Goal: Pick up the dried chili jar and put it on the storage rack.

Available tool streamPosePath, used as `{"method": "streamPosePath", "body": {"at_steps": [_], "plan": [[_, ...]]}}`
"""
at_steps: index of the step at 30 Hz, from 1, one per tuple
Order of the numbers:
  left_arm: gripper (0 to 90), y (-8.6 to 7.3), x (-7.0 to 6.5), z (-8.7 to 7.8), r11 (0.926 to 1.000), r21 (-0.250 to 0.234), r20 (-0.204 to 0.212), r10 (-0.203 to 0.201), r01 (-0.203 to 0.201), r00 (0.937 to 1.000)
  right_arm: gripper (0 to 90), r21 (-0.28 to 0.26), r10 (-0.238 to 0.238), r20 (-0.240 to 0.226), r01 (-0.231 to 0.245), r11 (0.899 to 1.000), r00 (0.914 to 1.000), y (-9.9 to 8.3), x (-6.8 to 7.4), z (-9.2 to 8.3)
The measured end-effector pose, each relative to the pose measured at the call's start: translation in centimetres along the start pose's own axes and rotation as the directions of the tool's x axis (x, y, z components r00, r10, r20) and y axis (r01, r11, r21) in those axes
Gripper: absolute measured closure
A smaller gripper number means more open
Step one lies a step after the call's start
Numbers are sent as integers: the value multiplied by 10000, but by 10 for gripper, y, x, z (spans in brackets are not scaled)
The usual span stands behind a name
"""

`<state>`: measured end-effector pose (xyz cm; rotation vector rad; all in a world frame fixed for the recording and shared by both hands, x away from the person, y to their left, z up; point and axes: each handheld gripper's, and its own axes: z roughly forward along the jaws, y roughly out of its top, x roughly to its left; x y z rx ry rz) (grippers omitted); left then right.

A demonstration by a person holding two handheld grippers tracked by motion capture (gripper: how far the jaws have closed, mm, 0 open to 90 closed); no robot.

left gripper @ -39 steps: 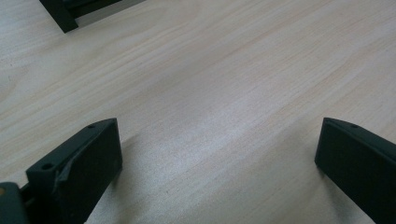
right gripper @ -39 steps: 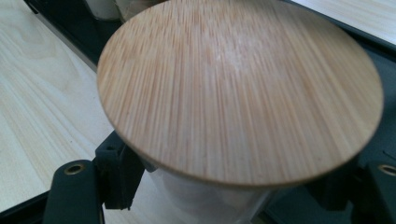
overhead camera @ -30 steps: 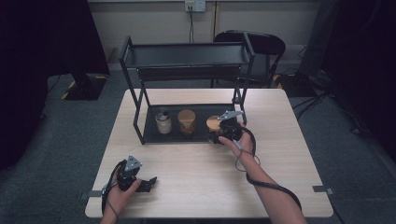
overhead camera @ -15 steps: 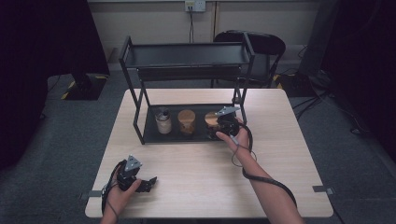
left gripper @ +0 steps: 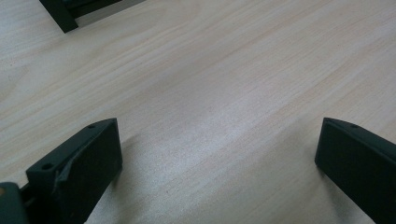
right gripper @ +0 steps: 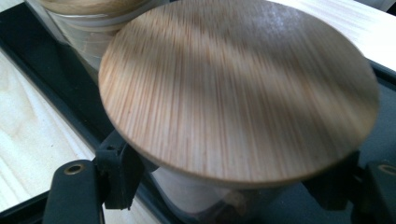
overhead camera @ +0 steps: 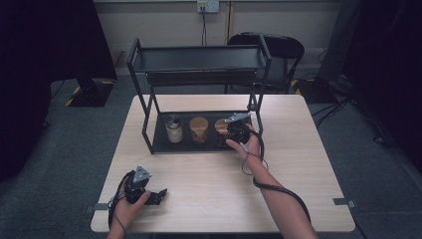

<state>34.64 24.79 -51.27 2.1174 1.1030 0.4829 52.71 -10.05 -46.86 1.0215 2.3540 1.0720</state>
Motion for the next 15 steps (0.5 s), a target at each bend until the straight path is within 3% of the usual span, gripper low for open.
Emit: {"method": "streamPosePath", "body": {"at_steps": [15], "plan": [[1,0,0,0,10000,5,0,2,-2,10000,253,-70,220,151,-219,9997,9996,1,-6,8]]}}
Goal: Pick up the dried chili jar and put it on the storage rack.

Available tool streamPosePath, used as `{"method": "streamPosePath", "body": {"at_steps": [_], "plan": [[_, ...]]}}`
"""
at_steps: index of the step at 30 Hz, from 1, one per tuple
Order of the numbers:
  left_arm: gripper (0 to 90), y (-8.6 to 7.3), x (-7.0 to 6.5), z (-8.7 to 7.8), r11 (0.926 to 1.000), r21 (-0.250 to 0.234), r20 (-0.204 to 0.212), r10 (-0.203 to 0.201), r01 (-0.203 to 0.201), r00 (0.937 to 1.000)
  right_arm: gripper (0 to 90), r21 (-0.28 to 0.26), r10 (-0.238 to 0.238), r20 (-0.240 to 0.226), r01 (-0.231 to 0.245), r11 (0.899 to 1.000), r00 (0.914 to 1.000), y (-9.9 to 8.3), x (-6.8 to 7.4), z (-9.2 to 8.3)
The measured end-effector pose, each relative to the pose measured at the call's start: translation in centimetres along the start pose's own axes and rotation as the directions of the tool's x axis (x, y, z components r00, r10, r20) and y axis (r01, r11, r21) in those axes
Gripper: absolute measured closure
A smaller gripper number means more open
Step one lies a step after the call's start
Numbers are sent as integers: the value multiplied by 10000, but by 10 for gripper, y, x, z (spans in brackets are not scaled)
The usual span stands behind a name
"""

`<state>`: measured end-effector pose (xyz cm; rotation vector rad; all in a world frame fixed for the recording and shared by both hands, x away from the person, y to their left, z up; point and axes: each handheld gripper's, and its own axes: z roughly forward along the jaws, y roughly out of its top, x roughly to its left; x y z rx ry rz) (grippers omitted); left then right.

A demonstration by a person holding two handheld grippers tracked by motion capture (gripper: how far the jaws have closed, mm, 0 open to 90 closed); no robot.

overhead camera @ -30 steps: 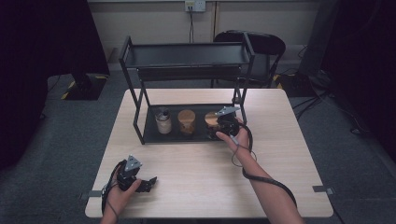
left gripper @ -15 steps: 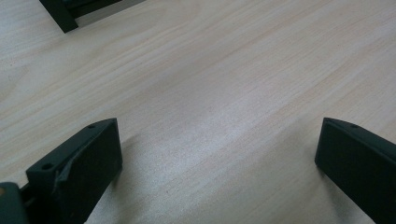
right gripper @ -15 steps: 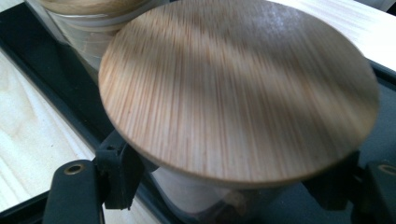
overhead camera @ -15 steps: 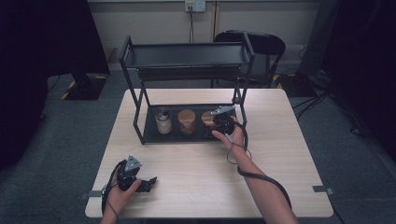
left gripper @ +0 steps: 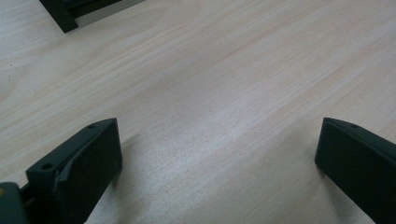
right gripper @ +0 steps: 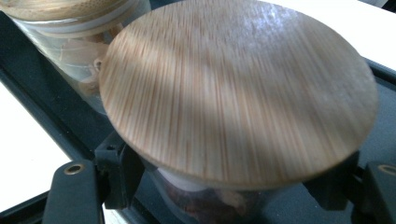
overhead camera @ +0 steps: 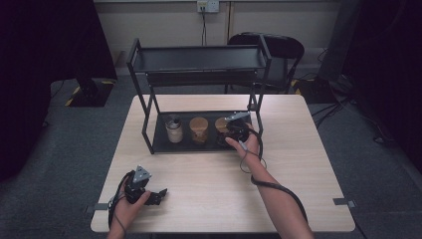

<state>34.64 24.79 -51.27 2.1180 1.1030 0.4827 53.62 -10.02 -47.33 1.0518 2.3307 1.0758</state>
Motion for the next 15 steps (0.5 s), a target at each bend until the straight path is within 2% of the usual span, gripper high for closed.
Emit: {"method": "streamPosePath", "body": {"at_steps": [15], "plan": [[1,0,0,0,10000,19,-4,43,-43,10000,252,-166,164,282,-159,9997,9995,-1,0,5]]}}
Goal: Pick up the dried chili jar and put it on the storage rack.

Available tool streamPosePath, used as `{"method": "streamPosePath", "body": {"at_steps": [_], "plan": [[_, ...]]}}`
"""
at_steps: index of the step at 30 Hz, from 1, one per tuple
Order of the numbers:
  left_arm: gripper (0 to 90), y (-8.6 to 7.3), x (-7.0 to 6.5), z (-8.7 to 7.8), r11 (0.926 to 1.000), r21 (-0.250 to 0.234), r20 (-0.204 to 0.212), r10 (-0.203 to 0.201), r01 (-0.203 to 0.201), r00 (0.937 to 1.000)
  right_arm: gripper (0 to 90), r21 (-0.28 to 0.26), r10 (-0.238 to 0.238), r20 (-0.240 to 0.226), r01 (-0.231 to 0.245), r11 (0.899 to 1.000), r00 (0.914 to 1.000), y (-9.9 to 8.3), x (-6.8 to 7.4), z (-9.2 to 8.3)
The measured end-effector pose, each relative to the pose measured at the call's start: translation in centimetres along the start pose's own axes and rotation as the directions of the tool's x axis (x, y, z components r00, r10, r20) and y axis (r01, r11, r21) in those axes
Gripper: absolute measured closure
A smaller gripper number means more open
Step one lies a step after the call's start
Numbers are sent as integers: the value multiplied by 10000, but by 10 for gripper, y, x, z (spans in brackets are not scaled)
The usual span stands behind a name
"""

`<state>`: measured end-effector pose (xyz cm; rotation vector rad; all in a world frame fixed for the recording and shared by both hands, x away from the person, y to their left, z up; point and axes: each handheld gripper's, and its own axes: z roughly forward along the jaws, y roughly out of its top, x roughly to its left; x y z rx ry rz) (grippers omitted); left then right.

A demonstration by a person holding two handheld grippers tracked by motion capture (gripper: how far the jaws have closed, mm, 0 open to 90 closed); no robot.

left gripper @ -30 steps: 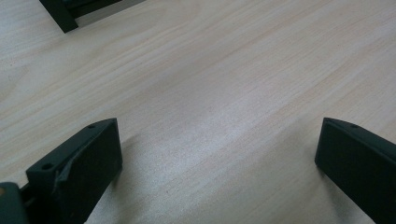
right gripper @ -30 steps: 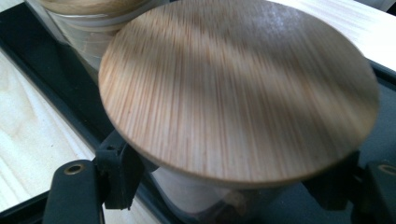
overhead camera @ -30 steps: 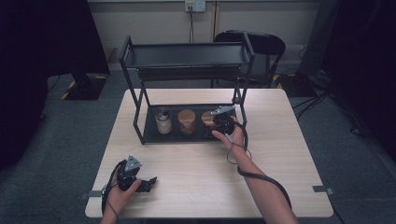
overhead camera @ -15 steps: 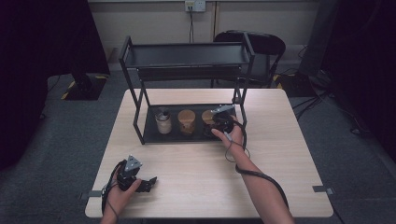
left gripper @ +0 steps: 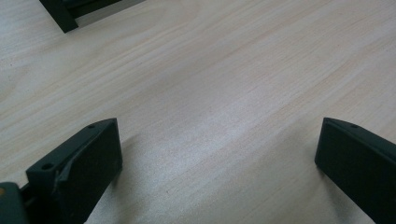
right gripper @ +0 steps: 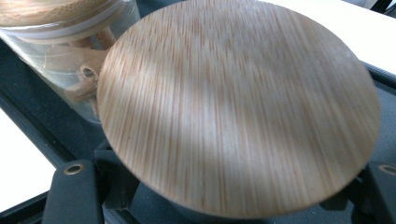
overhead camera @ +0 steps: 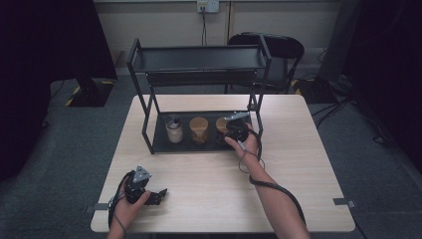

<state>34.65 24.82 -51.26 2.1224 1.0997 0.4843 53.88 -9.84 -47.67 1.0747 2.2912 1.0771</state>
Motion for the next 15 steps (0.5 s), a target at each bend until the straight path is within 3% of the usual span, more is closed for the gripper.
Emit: {"method": "streamPosePath", "body": {"at_steps": [15], "plan": [[1,0,0,0,10000,1,1,1,-1,10000,252,-259,84,175,-80,9996,9998,-1,2,3]]}}
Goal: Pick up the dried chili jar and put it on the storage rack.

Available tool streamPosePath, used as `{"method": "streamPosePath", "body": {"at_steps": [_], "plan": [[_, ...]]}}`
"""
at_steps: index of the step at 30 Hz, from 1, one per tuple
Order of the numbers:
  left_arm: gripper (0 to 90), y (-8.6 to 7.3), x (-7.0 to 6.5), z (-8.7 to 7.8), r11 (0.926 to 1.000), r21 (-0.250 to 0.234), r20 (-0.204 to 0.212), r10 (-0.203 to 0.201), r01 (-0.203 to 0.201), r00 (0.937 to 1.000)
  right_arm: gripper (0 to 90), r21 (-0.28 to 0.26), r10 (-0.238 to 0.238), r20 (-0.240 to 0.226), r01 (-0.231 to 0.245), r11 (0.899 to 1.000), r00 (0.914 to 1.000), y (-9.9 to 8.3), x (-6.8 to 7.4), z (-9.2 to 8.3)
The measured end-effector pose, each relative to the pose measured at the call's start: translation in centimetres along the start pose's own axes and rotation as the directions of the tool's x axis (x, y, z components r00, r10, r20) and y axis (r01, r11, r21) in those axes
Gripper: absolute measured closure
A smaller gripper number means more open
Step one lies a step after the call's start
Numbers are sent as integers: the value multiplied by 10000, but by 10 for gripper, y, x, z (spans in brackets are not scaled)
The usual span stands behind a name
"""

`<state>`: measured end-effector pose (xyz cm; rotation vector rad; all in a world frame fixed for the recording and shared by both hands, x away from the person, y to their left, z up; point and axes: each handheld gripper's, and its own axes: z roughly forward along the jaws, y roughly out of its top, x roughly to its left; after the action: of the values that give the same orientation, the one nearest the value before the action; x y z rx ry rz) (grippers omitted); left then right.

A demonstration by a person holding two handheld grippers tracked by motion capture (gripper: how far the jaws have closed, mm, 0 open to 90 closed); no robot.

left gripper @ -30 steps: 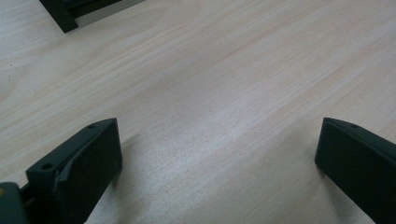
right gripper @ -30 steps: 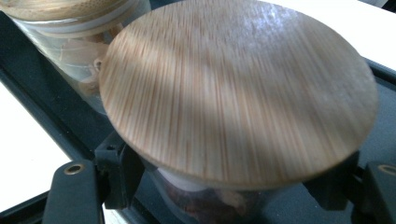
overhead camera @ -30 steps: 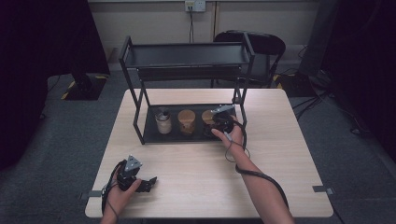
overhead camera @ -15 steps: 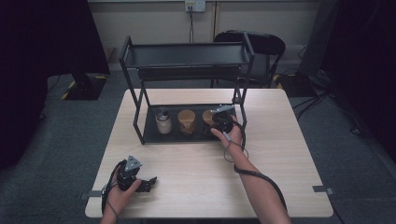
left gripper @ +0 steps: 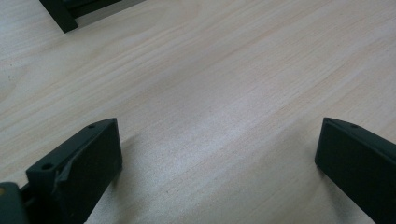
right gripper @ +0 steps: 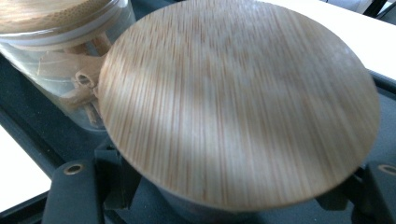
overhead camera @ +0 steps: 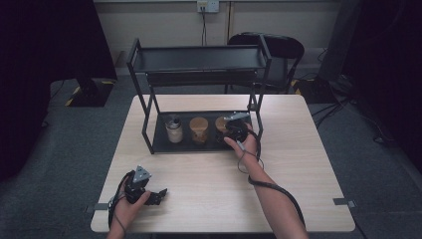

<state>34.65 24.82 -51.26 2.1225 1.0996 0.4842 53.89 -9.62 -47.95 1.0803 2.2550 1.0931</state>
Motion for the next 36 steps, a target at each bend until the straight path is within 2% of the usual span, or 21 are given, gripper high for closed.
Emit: {"method": "streamPosePath", "body": {"at_steps": [9,24,31,36], "plan": [[1,0,0,0,10000,2,0,0,0,10000,252,-96,46,99,-45,9999,9999,1,1,2],[1,0,0,0,10000,-3,23,19,-19,10000,245,66,240,392,-243,9997,9989,3,4,5],[1,0,0,0,10000,-4,35,37,-37,10000,77,375,652,172,-658,9971,9977,-1,2,5],[1,0,0,0,10000,-3,38,40,-40,10000,15,476,828,-187,-818,9955,9964,0,0,0]]}}
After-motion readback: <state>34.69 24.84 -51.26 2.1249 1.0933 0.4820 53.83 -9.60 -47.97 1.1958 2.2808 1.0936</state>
